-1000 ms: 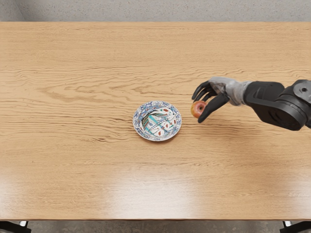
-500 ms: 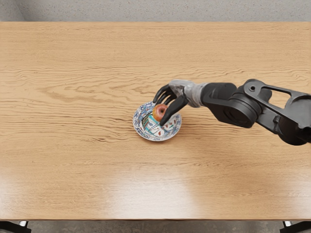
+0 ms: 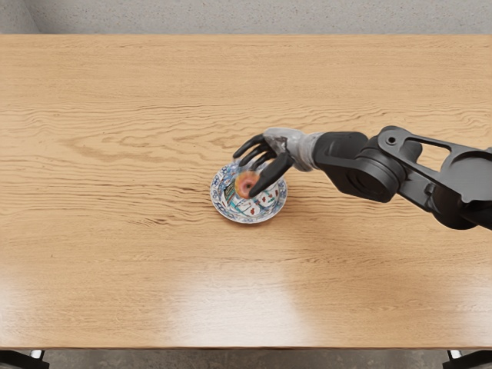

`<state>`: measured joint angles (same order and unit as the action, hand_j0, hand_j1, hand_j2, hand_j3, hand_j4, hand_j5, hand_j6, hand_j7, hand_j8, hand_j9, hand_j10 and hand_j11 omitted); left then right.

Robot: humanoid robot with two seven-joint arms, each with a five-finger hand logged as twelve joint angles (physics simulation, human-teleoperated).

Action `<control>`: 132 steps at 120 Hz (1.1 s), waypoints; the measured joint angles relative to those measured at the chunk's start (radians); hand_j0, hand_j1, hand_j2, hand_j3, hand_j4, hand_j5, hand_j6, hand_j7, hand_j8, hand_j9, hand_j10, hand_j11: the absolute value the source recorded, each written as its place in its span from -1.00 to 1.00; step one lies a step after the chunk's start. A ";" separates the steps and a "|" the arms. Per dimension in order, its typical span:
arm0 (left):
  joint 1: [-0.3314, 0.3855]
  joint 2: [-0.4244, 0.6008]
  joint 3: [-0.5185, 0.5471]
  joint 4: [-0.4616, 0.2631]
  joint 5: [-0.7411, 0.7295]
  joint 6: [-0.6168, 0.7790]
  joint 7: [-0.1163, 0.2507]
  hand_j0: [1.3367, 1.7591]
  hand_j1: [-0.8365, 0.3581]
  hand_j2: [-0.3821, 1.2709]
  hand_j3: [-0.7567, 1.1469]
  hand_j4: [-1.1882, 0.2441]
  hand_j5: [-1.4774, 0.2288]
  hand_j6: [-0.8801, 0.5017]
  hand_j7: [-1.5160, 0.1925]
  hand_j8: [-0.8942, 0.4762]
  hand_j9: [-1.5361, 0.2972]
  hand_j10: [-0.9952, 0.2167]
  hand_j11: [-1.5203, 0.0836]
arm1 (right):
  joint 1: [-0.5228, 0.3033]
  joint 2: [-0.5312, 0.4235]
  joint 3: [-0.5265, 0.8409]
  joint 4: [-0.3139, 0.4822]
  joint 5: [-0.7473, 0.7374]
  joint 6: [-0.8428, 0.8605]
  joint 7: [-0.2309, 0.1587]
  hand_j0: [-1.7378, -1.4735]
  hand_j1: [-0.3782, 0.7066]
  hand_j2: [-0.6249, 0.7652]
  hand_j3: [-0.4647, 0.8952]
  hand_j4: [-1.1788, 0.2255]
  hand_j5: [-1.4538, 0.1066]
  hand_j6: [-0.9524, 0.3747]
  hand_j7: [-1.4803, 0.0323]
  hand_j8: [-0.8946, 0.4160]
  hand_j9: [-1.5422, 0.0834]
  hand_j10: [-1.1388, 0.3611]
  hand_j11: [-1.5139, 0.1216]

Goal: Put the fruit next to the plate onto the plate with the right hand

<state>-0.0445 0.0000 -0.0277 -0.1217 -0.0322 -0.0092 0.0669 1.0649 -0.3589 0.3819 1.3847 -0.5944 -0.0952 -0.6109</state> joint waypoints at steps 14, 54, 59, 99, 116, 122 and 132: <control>0.000 0.000 0.000 0.000 0.000 0.000 0.000 0.52 0.52 -0.48 -0.20 0.34 0.38 -0.06 0.42 -0.03 0.35 0.26 0.52 | 0.000 -0.014 0.004 0.001 0.005 0.003 0.000 -0.39 -0.15 -0.09 -0.32 0.12 0.20 -0.13 0.28 -0.18 0.27 -0.01 0.22; 0.000 0.000 0.000 0.000 0.000 0.000 0.000 0.52 0.52 -0.48 -0.21 0.34 0.38 -0.06 0.42 -0.03 0.35 0.26 0.52 | -0.017 -0.197 0.125 0.022 0.184 0.248 0.000 -0.40 -0.61 -0.12 -0.32 0.46 0.60 0.20 0.69 0.14 0.65 0.31 0.60; 0.000 0.000 0.000 0.000 0.000 0.000 0.000 0.52 0.52 -0.48 -0.21 0.34 0.38 -0.06 0.42 -0.03 0.35 0.26 0.52 | -0.047 -0.219 0.174 0.024 0.213 0.313 0.000 -0.40 -0.66 -0.12 -0.32 0.48 0.64 0.23 0.72 0.17 0.68 0.34 0.63; 0.000 0.000 0.000 0.000 0.000 0.000 0.000 0.52 0.52 -0.48 -0.21 0.34 0.38 -0.06 0.42 -0.03 0.35 0.26 0.52 | -0.365 -0.397 0.498 0.017 0.577 0.680 0.000 -0.40 -0.81 -0.11 -0.32 0.59 0.76 0.34 0.85 0.27 0.80 0.44 0.75; 0.000 0.000 0.000 0.000 0.000 0.000 0.000 0.52 0.52 -0.48 -0.21 0.34 0.38 -0.06 0.42 -0.03 0.35 0.26 0.52 | -0.435 -0.492 0.515 0.013 0.714 0.700 0.000 -0.40 -0.84 -0.11 -0.32 0.61 0.78 0.36 0.87 0.29 0.82 0.45 0.77; 0.000 0.000 0.000 0.000 0.000 0.000 0.000 0.52 0.52 -0.48 -0.21 0.34 0.38 -0.06 0.42 -0.03 0.35 0.26 0.52 | -0.451 -0.522 0.517 0.013 0.751 0.702 0.000 -0.40 -0.84 -0.11 -0.32 0.61 0.78 0.37 0.88 0.29 0.82 0.46 0.78; 0.000 0.000 0.000 -0.001 0.000 0.000 0.000 0.52 0.52 -0.48 -0.21 0.34 0.38 -0.06 0.42 -0.03 0.35 0.26 0.52 | -0.471 -0.564 0.519 0.012 0.802 0.705 0.000 -0.40 -0.85 -0.11 -0.32 0.62 0.79 0.37 0.88 0.30 0.83 0.46 0.78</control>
<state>-0.0445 0.0000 -0.0278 -0.1223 -0.0321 -0.0092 0.0668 0.5937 -0.9232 0.9007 1.3970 0.2078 0.6094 -0.6109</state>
